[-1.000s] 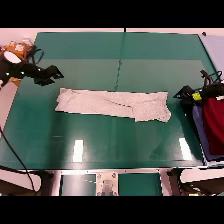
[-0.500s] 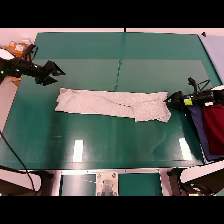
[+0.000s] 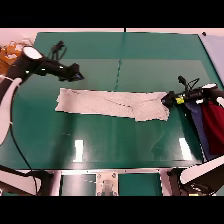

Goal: Fold the shirts.

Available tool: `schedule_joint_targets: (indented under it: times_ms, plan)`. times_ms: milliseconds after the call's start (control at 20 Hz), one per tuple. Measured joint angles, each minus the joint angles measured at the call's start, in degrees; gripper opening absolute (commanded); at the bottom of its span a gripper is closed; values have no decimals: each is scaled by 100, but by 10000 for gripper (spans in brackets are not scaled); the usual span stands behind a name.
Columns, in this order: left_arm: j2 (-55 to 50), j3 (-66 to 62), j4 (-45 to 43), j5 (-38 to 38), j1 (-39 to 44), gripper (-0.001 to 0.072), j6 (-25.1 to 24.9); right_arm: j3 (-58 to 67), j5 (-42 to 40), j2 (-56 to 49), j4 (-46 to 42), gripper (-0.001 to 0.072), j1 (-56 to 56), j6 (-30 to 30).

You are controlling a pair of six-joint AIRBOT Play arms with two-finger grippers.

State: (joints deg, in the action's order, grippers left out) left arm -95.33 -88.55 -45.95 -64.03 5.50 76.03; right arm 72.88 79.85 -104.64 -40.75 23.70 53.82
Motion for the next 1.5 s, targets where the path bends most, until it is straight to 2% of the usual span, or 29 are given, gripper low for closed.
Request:
schedule_joint_targets:
  times_ms: [50, 100, 200, 250, 350, 400, 450, 500, 750, 1000, 1200, 1400, 1500]
  plan:
    - [0, 0, 2, 79, 184, 47, -70, 50, 61, -2, 52, 389, -11, -2]
    - [-4, 0, 0, 162, 356, 47, -133, 90, 85, -2, 94, 530, -13, 0]
    - [-4, 0, 2, 267, 686, 47, -262, 133, 160, -2, 181, 536, -48, 39]
    - [-4, 0, 0, 291, 835, 47, -315, 144, 164, -2, 208, 446, -46, 90]
    - [-4, 0, -7, 365, 1058, 46, -378, 164, 160, -2, 232, 218, -37, 157]
    - [-4, 0, -13, 415, 1154, 46, -396, 168, 155, -2, 245, 76, -39, 188]
    - [-4, 2, -26, 476, 1250, 44, -409, 173, 140, -2, 254, 9, -50, 221]
    - [-20, 4, -28, 557, 1340, 17, -420, 177, 151, -2, 264, 8, -74, 243]
    - [-634, 17, 212, 925, 1908, 17, -446, 245, 557, 350, 455, 8, -114, 299]
    - [-1545, -162, 1480, 1381, 2728, 17, -949, 278, 804, 1488, 557, 9, -210, 911]
    - [-2041, -560, 1976, 1672, 3346, 17, -1182, 282, 833, 2284, 522, 10, -472, 1493]
    - [-2245, -737, 2155, 1864, 3447, 17, -1261, 284, 828, 2623, 422, 10, -748, 1891]
    - [-2267, -859, 2192, 1427, 3239, 16, -1255, 289, 817, 2688, 389, 10, -839, 2000]
